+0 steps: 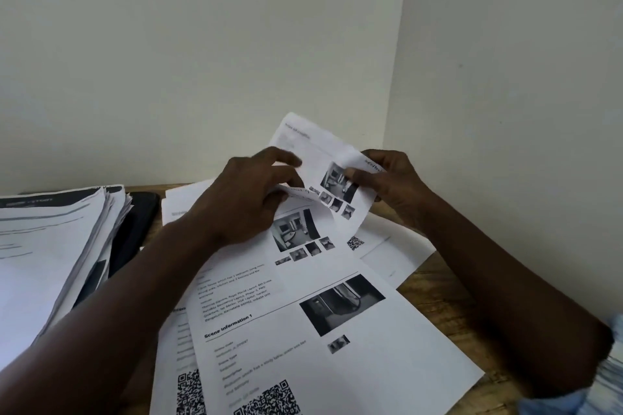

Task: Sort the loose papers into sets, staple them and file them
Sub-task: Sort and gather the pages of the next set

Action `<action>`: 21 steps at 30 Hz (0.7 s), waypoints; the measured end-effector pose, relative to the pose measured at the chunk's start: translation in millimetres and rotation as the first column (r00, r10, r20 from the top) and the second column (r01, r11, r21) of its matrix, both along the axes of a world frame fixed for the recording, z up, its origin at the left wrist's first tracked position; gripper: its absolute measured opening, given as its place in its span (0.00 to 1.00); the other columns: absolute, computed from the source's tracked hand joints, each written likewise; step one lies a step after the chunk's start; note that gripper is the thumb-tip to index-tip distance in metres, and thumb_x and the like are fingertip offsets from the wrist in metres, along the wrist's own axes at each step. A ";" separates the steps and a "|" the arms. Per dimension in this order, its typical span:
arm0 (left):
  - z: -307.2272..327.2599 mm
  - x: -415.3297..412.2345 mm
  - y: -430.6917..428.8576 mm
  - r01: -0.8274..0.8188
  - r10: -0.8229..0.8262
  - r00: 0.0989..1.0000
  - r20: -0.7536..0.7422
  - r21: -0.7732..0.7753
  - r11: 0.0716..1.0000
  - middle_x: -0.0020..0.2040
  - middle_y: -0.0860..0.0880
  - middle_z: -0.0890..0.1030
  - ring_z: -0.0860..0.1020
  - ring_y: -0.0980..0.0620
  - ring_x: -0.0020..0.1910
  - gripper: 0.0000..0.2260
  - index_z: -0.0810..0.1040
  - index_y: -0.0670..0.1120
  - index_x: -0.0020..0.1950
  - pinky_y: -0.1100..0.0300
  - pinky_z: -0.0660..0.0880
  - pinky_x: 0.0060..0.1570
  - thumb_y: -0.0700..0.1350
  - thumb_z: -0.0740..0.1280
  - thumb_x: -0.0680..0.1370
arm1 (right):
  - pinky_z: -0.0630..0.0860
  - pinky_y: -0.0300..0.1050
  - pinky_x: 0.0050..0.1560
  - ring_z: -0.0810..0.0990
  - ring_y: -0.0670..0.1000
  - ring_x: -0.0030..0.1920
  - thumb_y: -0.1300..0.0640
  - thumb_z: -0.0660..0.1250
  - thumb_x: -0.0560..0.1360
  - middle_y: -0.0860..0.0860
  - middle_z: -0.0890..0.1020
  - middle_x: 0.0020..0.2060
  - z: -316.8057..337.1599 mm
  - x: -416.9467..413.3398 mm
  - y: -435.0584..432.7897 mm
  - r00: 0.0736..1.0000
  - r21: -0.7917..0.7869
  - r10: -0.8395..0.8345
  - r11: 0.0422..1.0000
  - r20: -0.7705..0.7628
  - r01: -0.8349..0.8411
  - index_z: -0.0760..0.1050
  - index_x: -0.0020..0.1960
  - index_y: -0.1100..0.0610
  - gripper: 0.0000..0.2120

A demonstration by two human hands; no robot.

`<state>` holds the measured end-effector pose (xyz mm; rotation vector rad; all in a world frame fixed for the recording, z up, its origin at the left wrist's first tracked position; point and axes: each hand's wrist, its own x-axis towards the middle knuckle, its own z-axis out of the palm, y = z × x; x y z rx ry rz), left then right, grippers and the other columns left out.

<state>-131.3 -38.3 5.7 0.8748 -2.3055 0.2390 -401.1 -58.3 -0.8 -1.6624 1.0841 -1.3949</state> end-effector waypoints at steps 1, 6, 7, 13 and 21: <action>4.6 -0.2 0.8 -0.001 0.001 1.000 0.015 0.000 1.000 0.71 0.49 0.77 0.83 0.45 0.54 0.12 0.84 0.51 0.55 0.48 0.77 0.57 0.39 0.68 0.75 | 0.78 0.42 0.39 0.84 0.48 0.38 0.64 0.75 0.76 0.55 0.87 0.40 0.8 -0.6 1.0 0.995 -0.006 0.049 0.999 -0.082 -0.049 0.84 0.52 0.63 0.06; 20.4 -1.1 5.5 0.004 -0.021 0.988 0.152 0.109 0.994 0.79 0.55 0.70 0.79 0.49 0.67 0.17 0.84 0.56 0.58 0.49 0.76 0.63 0.44 0.64 0.74 | 0.76 0.55 0.48 0.83 0.58 0.44 0.62 0.75 0.76 0.66 0.86 0.47 2.8 6.3 5.5 0.898 0.075 0.298 0.954 -0.324 -0.289 0.86 0.50 0.60 0.03; 21.6 -1.8 6.5 -0.014 -0.008 0.980 0.200 0.107 0.994 0.76 0.55 0.73 0.78 0.52 0.68 0.18 0.84 0.57 0.59 0.49 0.76 0.63 0.45 0.63 0.72 | 0.76 0.53 0.47 0.83 0.58 0.44 0.63 0.74 0.77 0.66 0.86 0.47 3.9 8.5 7.2 0.892 0.067 0.314 0.949 -0.327 -0.309 0.86 0.50 0.62 0.04; 21.5 8.0 2.0 -0.230 0.216 0.941 0.261 0.022 0.973 0.53 0.51 0.83 0.82 0.44 0.53 0.22 0.82 0.55 0.63 0.46 0.76 0.54 0.52 0.60 0.72 | 0.73 0.49 0.42 0.79 0.52 0.38 0.37 0.65 0.81 0.59 0.85 0.41 9.4 11.1 9.5 0.961 0.111 0.033 0.994 -0.274 -0.002 0.84 0.49 0.61 0.26; 9.2 37.4 -10.8 -0.265 0.261 0.963 0.067 0.062 0.962 0.52 0.48 0.85 0.83 0.40 0.52 0.21 0.83 0.46 0.63 0.44 0.78 0.54 0.51 0.65 0.72 | 0.61 0.44 0.31 0.65 0.44 0.31 0.36 0.78 0.68 0.45 0.68 0.30 -3.0 14.3 7.4 0.465 0.113 -0.039 0.949 -0.884 0.294 0.62 0.34 0.50 0.28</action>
